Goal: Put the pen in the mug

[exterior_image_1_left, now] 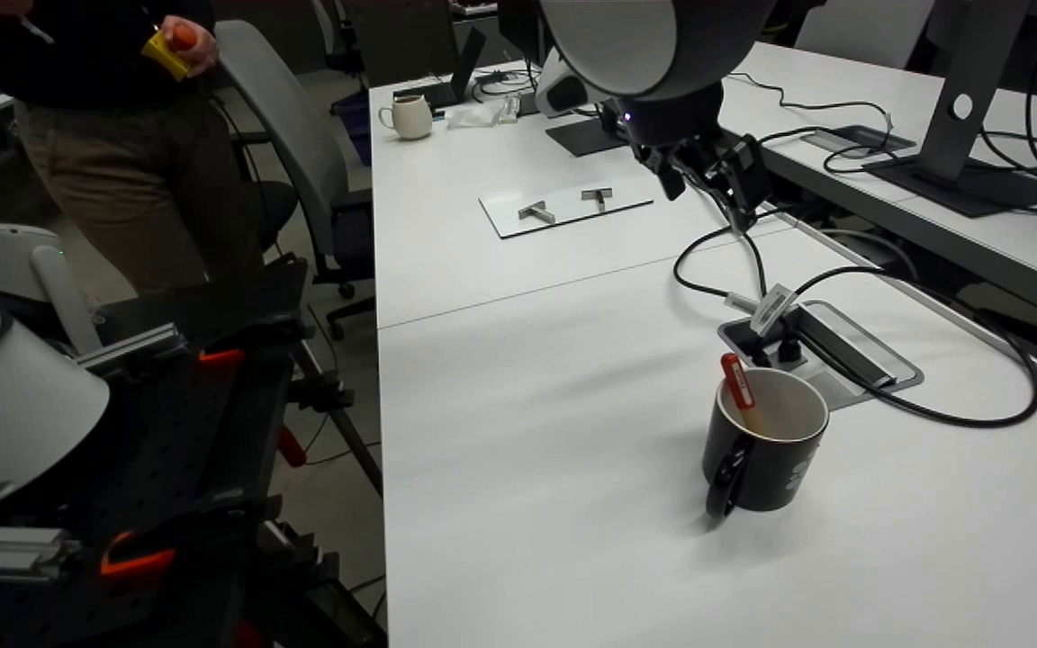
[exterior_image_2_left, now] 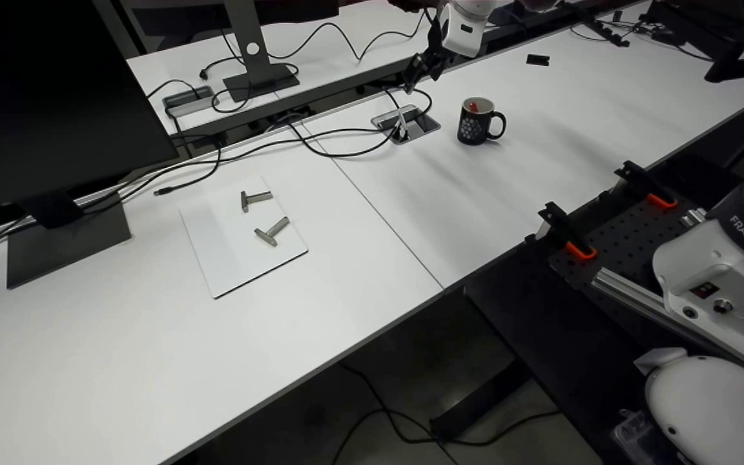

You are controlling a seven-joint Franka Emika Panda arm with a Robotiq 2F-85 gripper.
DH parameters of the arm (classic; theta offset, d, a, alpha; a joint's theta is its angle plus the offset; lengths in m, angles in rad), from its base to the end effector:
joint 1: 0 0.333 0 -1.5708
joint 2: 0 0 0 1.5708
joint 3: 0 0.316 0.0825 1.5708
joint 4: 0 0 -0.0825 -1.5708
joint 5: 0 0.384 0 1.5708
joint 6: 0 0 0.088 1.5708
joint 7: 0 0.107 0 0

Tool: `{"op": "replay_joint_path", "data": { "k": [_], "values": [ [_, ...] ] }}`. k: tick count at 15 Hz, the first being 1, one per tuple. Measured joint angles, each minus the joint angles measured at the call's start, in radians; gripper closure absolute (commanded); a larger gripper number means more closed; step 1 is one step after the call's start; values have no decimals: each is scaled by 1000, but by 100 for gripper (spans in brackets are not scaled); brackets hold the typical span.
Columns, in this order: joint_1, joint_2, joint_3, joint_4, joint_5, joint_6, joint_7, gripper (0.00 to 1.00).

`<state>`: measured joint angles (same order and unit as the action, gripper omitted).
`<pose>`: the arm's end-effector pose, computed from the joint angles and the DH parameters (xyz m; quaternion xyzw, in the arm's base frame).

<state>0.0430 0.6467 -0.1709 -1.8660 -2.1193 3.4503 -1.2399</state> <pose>0.5505 0.0317 0.1714 -0.1127 0.9636 0.0384 0.2392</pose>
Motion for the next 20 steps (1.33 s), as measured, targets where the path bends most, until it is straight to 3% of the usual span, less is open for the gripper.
{"op": "replay_joint_path", "data": {
  "k": [10,15,20],
  "values": [
    [-1,0,102,-11,-162,-1,-38,0],
    [-74,0,253,-19,-150,-19,-78,0],
    [-158,0,395,-49,-72,-141,-22,0]
  ]
}}
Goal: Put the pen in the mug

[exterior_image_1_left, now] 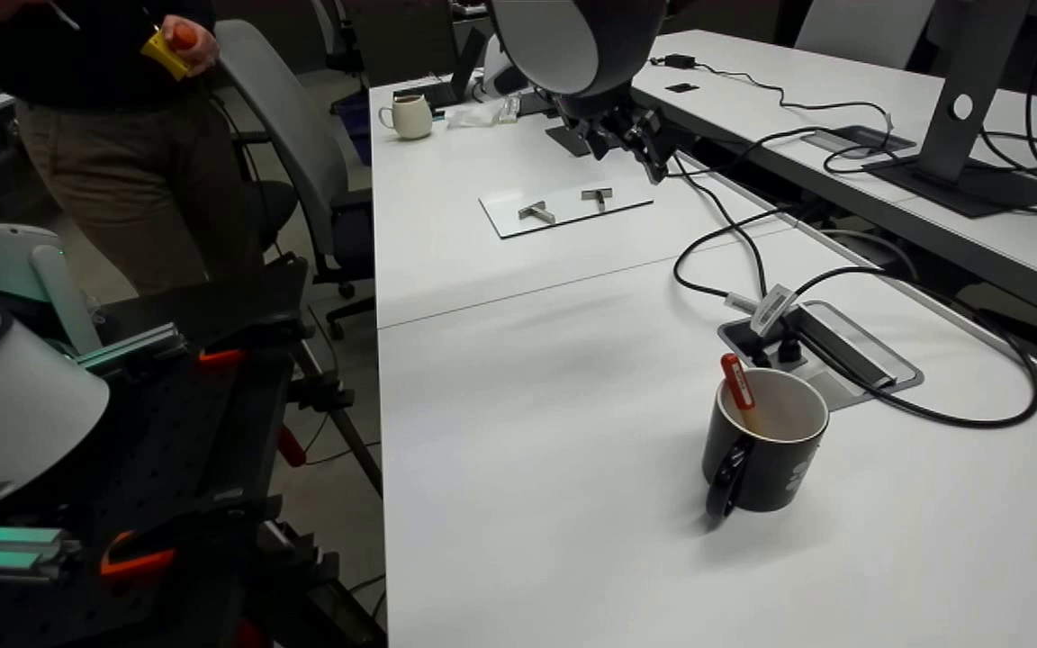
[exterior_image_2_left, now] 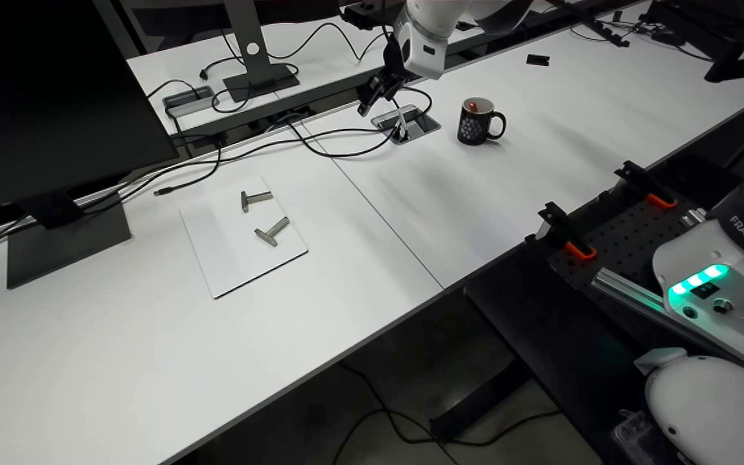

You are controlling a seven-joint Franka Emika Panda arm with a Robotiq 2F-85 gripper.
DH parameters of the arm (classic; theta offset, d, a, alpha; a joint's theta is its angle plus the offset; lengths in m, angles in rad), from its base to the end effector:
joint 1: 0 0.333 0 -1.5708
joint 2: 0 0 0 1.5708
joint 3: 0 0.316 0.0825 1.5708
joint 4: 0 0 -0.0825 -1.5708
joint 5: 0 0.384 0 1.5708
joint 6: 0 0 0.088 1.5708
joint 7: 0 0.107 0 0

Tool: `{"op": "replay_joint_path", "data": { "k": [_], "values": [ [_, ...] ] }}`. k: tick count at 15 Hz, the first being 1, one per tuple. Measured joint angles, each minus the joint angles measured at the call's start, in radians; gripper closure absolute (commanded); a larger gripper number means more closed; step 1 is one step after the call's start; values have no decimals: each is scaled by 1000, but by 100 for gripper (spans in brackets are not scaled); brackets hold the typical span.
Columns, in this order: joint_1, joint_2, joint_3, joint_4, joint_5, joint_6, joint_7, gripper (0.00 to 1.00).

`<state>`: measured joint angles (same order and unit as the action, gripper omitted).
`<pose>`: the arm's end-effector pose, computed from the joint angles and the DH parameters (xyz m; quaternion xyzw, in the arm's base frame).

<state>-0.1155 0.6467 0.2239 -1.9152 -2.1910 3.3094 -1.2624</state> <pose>0.5286 0.1422 0.1696 -0.1830 0.9432 0.0987 0.2589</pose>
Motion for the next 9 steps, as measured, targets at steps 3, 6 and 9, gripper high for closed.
{"op": "replay_joint_path", "data": {
  "k": [3,6,9],
  "values": [
    [-30,1,50,-23,42,-106,94,0],
    [-65,0,110,-39,25,-220,186,0],
    [-77,-2,125,-44,8,-255,206,0]
  ]
}}
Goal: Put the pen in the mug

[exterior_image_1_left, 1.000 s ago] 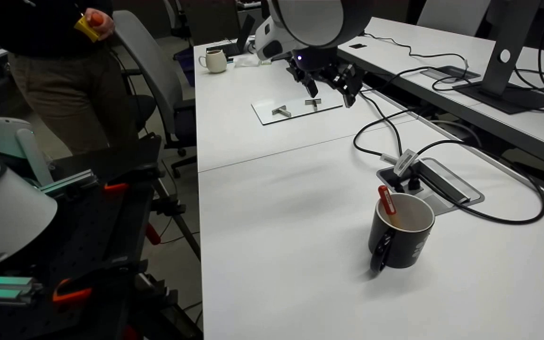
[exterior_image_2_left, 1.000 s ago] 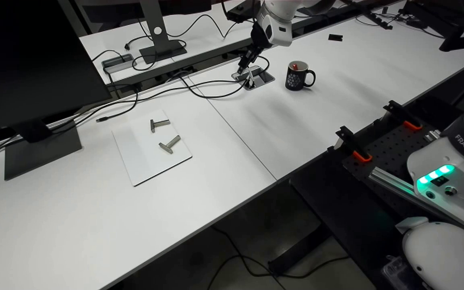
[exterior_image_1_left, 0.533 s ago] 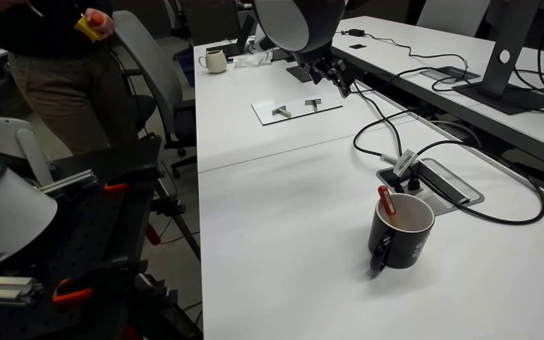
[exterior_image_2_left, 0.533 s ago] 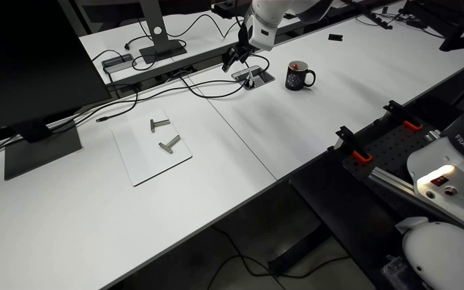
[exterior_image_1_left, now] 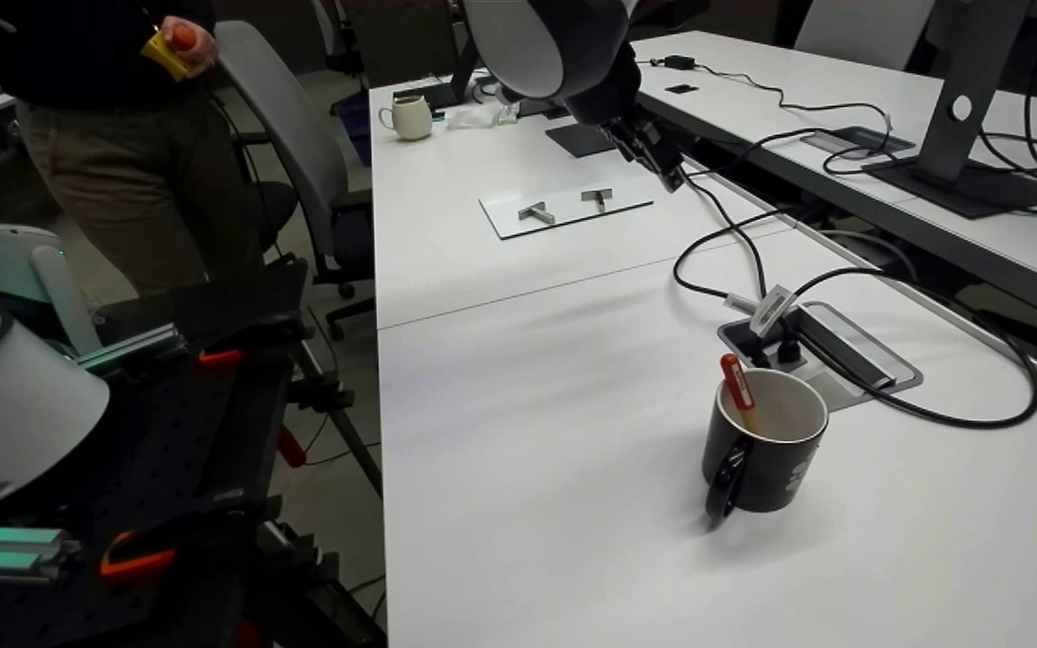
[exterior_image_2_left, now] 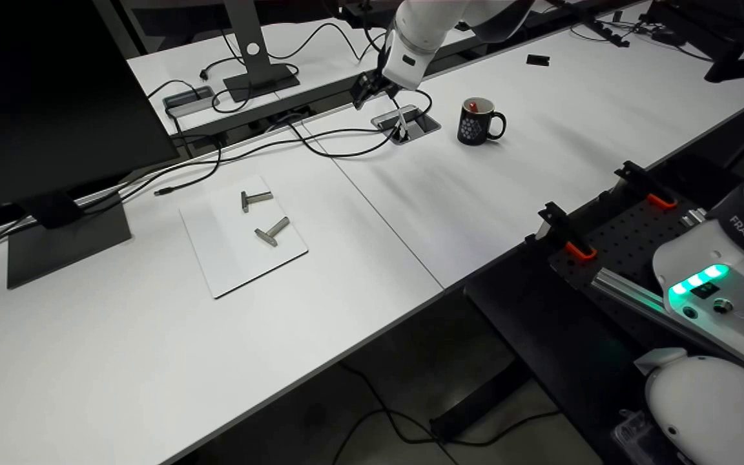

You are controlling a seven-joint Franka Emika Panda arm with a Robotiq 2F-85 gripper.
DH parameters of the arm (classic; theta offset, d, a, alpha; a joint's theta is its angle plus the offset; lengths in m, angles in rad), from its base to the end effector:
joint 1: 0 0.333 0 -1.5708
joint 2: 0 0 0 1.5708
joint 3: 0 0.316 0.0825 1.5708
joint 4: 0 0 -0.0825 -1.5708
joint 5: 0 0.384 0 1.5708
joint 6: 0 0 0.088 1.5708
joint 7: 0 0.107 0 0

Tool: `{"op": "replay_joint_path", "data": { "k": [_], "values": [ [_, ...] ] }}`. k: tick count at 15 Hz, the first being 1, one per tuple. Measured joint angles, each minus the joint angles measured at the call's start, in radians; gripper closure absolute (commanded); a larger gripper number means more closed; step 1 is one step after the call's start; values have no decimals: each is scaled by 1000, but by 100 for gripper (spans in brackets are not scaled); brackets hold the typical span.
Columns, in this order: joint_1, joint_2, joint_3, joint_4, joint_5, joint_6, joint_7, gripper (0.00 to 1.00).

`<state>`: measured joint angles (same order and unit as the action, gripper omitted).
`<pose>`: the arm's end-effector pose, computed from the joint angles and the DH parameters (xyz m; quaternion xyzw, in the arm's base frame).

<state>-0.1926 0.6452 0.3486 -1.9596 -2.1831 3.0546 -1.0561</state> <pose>0.5374 0.1507 0.1602 -0.0480 0.9504 0.0632 0.3007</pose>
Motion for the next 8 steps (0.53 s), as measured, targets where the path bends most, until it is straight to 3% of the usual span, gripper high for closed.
{"op": "replay_joint_path", "data": {
  "k": [3,8],
  "values": [
    [-1,1,-2,0,12,-1,1,0],
    [2,14,-6,-3,174,-80,85,0]
  ]
}}
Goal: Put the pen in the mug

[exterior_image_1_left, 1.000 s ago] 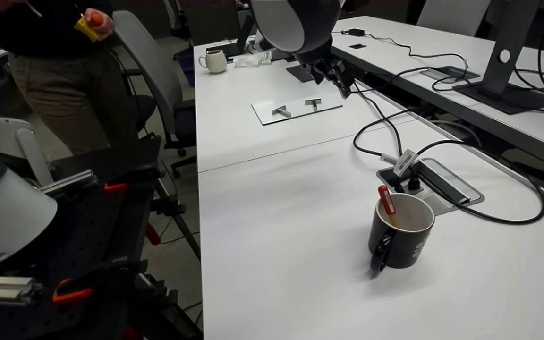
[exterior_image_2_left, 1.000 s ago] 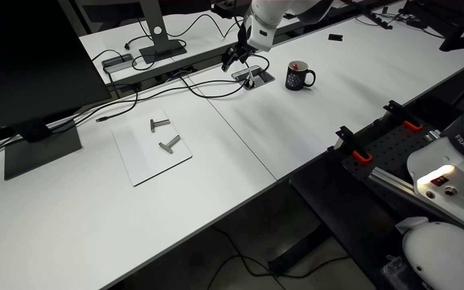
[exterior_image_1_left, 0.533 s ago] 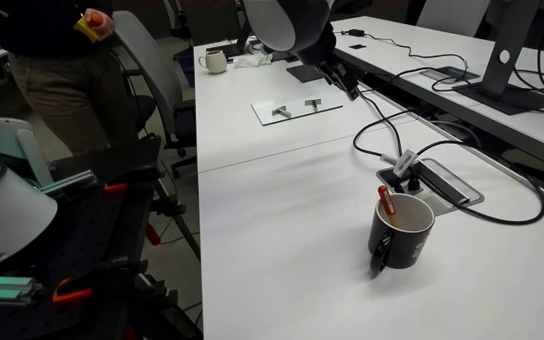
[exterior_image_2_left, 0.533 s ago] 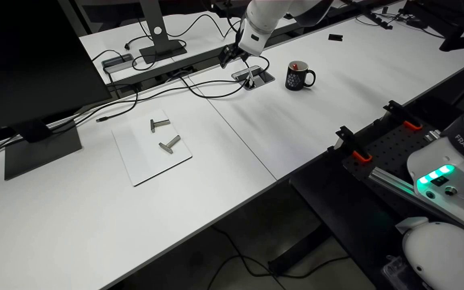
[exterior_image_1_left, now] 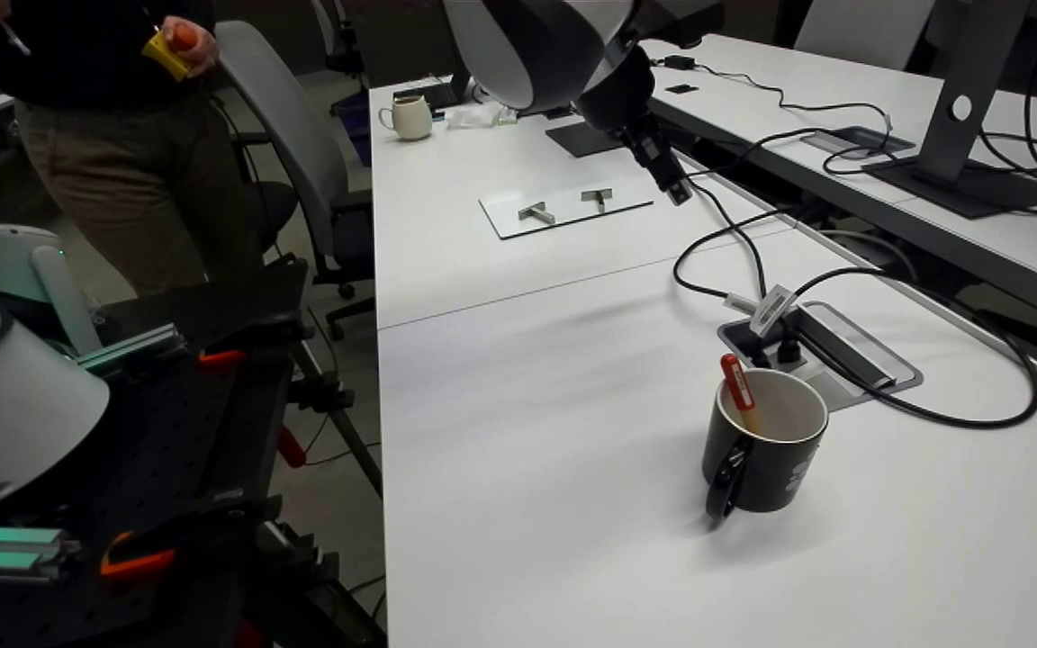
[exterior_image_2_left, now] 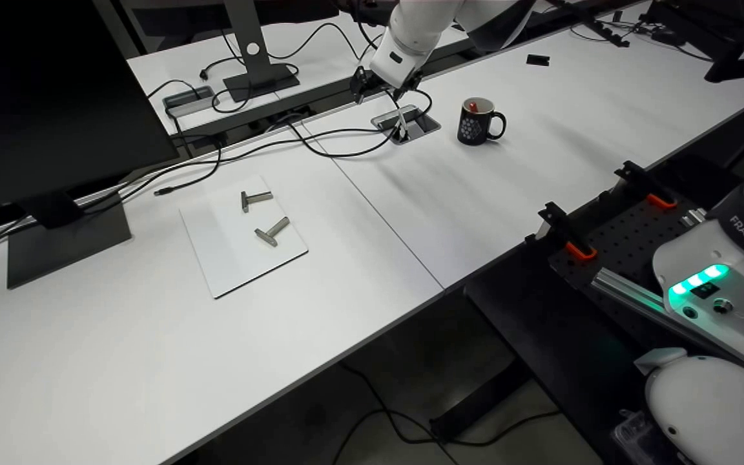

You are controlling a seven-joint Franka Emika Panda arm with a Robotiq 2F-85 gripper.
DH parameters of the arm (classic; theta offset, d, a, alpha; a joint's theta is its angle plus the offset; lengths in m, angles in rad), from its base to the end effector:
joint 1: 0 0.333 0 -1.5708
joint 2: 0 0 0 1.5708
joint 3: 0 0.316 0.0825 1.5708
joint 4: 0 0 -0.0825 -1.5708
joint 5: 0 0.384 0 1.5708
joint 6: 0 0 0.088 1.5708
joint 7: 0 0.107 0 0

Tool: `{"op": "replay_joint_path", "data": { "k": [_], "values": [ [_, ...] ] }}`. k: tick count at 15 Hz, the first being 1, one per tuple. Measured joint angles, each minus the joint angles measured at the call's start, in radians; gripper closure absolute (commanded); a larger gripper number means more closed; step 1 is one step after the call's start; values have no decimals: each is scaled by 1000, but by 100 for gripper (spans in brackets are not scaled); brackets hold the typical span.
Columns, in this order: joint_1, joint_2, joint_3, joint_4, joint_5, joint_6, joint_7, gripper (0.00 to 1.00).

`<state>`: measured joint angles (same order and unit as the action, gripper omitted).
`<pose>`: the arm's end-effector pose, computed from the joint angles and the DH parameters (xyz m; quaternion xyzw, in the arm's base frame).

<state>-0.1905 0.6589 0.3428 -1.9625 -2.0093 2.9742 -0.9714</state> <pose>0.5508 0.1484 0.1544 0.0882 0.9493 0.0624 0.2951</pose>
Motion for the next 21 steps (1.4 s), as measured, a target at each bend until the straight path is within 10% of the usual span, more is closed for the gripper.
{"op": "replay_joint_path", "data": {
  "k": [21],
  "values": [
    [106,-6,-108,3,120,-45,127,0]
  ]
}}
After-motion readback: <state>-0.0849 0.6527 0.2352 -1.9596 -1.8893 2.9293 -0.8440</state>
